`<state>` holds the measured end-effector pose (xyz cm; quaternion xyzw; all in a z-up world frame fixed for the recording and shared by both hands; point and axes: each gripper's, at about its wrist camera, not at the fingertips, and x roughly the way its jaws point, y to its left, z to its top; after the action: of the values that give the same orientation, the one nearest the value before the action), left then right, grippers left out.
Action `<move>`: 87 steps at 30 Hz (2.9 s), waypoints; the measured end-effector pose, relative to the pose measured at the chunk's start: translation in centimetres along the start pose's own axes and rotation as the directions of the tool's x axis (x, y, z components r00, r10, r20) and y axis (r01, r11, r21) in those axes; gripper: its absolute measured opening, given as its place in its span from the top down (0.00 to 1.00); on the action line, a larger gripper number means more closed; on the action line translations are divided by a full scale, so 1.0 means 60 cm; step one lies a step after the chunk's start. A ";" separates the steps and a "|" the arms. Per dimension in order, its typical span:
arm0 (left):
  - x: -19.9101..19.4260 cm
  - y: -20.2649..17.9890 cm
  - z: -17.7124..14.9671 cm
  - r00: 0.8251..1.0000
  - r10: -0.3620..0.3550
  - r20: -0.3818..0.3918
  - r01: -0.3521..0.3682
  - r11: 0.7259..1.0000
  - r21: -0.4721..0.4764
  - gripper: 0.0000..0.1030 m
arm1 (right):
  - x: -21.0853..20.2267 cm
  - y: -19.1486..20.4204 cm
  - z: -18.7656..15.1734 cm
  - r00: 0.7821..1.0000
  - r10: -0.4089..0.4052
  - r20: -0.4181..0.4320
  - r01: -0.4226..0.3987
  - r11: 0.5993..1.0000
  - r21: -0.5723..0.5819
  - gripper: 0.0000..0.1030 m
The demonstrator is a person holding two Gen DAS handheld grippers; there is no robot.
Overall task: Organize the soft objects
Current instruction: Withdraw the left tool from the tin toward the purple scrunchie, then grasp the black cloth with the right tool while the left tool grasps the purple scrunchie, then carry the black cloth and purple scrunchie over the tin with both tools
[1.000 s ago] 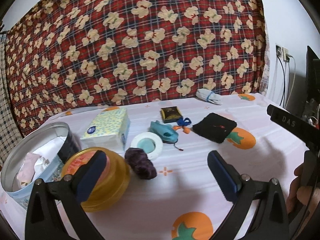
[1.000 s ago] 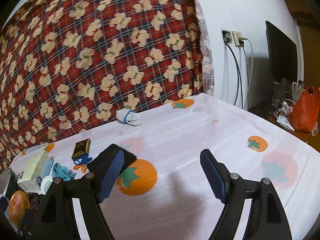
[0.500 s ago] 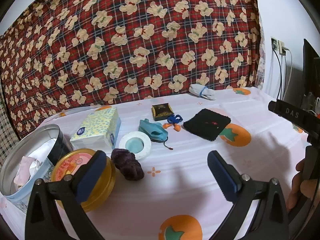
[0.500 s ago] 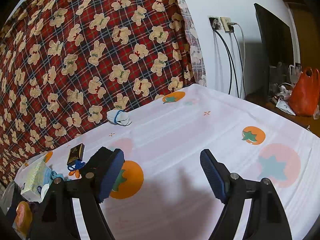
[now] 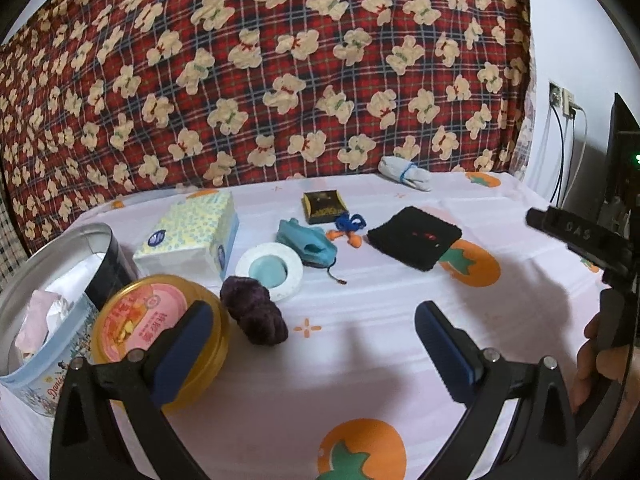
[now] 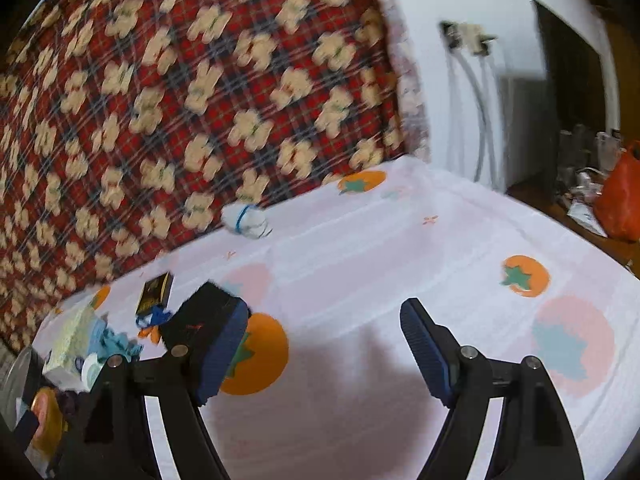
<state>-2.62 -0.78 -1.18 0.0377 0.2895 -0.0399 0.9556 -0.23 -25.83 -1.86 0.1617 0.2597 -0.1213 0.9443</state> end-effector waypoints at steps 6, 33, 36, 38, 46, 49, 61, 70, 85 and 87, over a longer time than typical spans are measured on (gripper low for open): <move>0.001 -0.002 -0.003 1.000 -0.011 -0.028 0.011 1.000 -0.007 0.01 | 0.071 0.040 0.001 0.972 0.110 -0.209 -0.128 0.989 -0.078 0.22; 0.025 0.001 0.022 0.998 0.051 -0.023 -0.051 0.998 0.021 0.13 | 0.168 0.164 0.010 0.919 0.153 -0.362 -0.271 0.914 -0.301 0.80; 0.057 -0.025 0.025 0.975 0.217 -0.049 -0.214 0.975 0.051 0.14 | 0.162 0.138 0.018 0.924 0.169 -0.343 -0.259 0.937 -0.236 0.81; 0.079 -0.026 0.026 0.945 0.311 -0.103 -0.308 0.950 0.044 0.14 | 0.159 0.121 0.030 0.934 0.176 -0.312 -0.244 0.950 -0.193 0.81; 0.140 -0.015 0.037 0.887 0.406 -0.218 -0.410 0.911 0.028 0.18 | 0.164 0.085 0.046 0.943 0.174 -0.282 -0.206 0.975 -0.085 0.81; 0.152 -0.018 0.037 0.875 0.417 -0.248 -0.420 0.906 0.041 0.22 | 0.167 0.084 0.045 0.942 0.168 -0.290 -0.199 0.977 -0.078 0.81; 0.133 -0.036 0.043 0.963 0.183 -0.200 -0.188 0.982 -0.008 0.72 | 0.168 0.078 0.048 0.947 0.157 -0.280 -0.184 0.980 -0.072 0.81; 0.112 -0.014 0.043 0.988 -0.049 -0.148 0.030 0.991 -0.129 0.83 | 0.166 0.076 0.049 0.951 0.153 -0.267 -0.179 0.981 -0.073 0.81; -0.024 0.069 0.035 0.929 -0.338 0.150 0.359 0.922 -0.143 0.83 | 0.119 0.073 0.070 0.973 0.207 -0.106 -0.215 0.974 -0.071 0.81; -0.033 0.084 0.034 0.930 -0.330 0.160 0.354 0.922 -0.155 0.84 | 0.113 0.073 0.071 0.974 0.209 -0.084 -0.215 0.974 -0.076 0.81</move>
<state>-2.67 4.16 1.87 -0.1031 0.2307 -0.1825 0.9502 8.73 -24.34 -0.93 0.1529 0.2814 -0.0026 0.9473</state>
